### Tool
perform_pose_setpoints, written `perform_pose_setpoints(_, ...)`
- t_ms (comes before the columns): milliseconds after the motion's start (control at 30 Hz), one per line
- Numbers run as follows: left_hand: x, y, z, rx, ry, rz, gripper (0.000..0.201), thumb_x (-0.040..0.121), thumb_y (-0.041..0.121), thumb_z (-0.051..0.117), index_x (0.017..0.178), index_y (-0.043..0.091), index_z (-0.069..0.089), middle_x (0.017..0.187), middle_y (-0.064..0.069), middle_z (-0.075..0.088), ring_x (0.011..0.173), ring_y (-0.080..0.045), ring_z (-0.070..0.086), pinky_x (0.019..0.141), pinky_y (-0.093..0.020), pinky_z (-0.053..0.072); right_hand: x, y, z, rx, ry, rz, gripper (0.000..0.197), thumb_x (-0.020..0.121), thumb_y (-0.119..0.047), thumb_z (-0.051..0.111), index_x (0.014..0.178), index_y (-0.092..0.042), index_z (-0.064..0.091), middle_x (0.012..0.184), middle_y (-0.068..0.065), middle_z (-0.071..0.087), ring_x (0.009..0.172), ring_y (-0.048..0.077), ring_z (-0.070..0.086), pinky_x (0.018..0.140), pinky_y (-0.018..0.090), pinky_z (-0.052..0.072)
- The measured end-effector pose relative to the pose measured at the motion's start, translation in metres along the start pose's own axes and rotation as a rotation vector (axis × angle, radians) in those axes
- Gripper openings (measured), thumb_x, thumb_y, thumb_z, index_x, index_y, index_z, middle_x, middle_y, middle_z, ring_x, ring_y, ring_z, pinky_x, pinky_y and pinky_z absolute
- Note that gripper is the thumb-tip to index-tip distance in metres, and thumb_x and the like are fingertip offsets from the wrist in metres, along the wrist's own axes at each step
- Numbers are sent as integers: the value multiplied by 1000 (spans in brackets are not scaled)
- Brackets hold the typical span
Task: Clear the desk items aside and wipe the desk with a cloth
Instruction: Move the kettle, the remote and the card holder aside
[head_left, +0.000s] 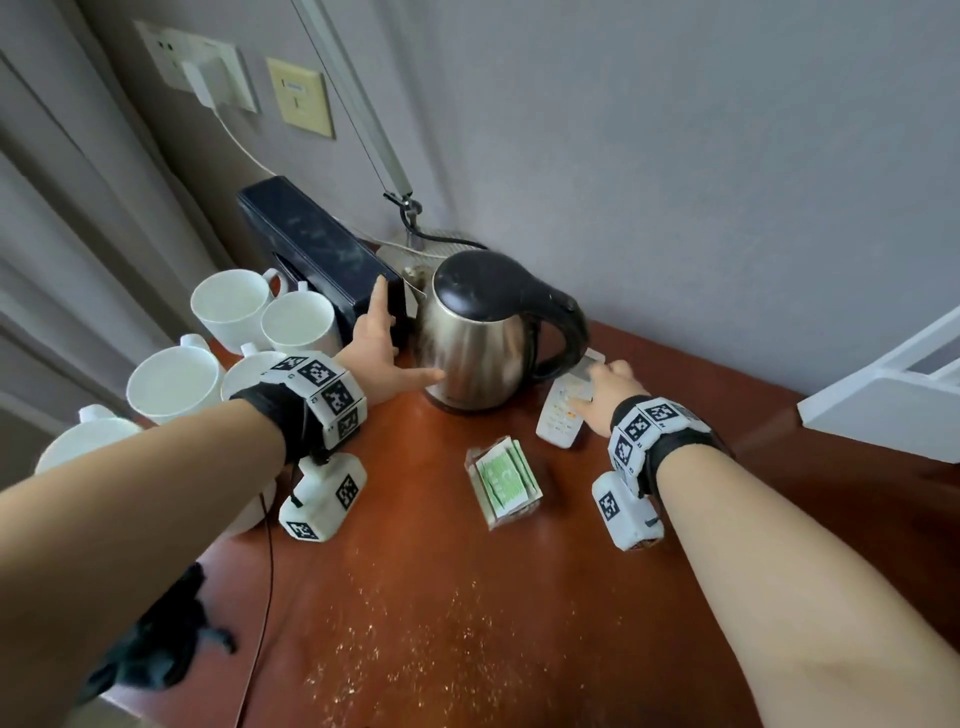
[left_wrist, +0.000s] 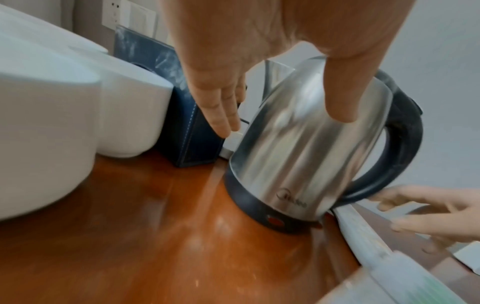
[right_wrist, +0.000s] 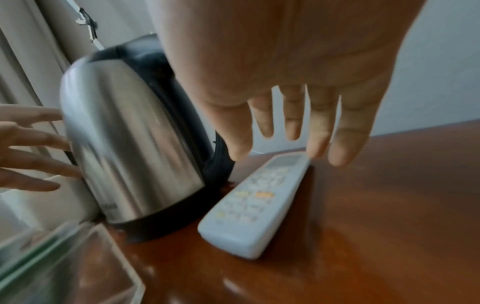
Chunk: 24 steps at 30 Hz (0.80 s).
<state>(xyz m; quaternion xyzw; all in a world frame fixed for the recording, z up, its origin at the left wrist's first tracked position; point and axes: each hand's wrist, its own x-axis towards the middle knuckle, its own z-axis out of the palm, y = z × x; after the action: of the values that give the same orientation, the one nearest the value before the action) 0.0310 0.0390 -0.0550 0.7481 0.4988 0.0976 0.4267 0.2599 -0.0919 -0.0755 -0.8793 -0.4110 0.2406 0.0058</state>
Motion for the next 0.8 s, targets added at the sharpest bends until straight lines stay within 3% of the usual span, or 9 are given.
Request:
perform_pose_setpoints(133, -24, -5, 26, 83, -36, -94, 121, 74, 36, 76, 147, 20, -20, 151, -16, 20, 134, -29, 37, 111, -42, 33, -1, -5, 19, -54, -46, -154, 39, 96, -28, 45, 135, -30, 47, 142, 8, 30, 127, 31, 35, 105, 36, 32)
perform_pose_setpoints(267, -57, 9, 54, 373, -169, -29, 104, 75, 51, 70, 149, 19, 5, 149, -9, 24, 137, -27, 30, 109, -35, 28, -8, -10, 31, -124, -61, -199, 33, 94, -37, 47, 124, -32, 58, 148, 5, 28, 134, 30, 23, 111, 34, 23)
perform_pose_setpoints(333, -70, 13, 72, 520, -266, 67, 103, 72, 57, 68, 148, 22, 9, 148, -6, 24, 136, -26, 28, 109, -37, 29, -14, -8, 34, -140, -63, -189, 27, 92, -39, 50, 113, -30, 65, 144, 3, 30, 130, 29, 25, 107, 35, 28)
perform_pose_setpoints(433, -76, 13, 97, 693, -381, 142, 105, 72, 56, 69, 148, 34, -1, 151, -3, 14, 139, -25, 20, 109, -42, 33, -21, 3, 36, -146, -53, -204, 15, 89, -35, 58, 95, -26, 68, 133, 0, 36, 121, 24, 31, 97, 33, 35)
perform_pose_setpoints(500, -76, 14, 109, 778, -388, 160, 100, 76, 49, 69, 147, 39, -1, 152, -3, 10, 138, -26, 18, 107, -42, 35, -24, 10, 37, -129, -34, -194, 10, 88, -26, 61, 97, -21, 61, 129, 1, 37, 118, 23, 33, 93, 34, 40)
perform_pose_setpoints(633, -76, 6, 121, 756, -289, 153, 80, 82, 32, 66, 142, 36, 13, 146, -8, 14, 130, -29, 25, 101, -39, 40, -26, 22, 42, -23, 48, -35, 47, 82, -9, 61, 122, -19, 39, 132, 7, 31, 116, 28, 39, 89, 35, 42)
perform_pose_setpoints(700, -81, 0, 121, 746, -258, 126, 76, 83, 31, 64, 139, 35, 14, 142, -8, 21, 127, -27, 27, 97, -38, 42, -28, 29, 42, 23, 14, 46, 61, 80, -11, 63, 130, -20, 30, 130, 11, 37, 113, 31, 47, 91, 37, 43)
perform_pose_setpoints(800, -90, -9, 111, 739, -221, 84, 73, 82, 35, 64, 137, 35, 16, 132, -5, 31, 120, -23, 33, 91, -36, 43, -32, 37, 38, -30, -57, 45, 70, 78, -15, 64, 134, -19, 22, 121, 15, 48, 104, 32, 54, 88, 40, 48)
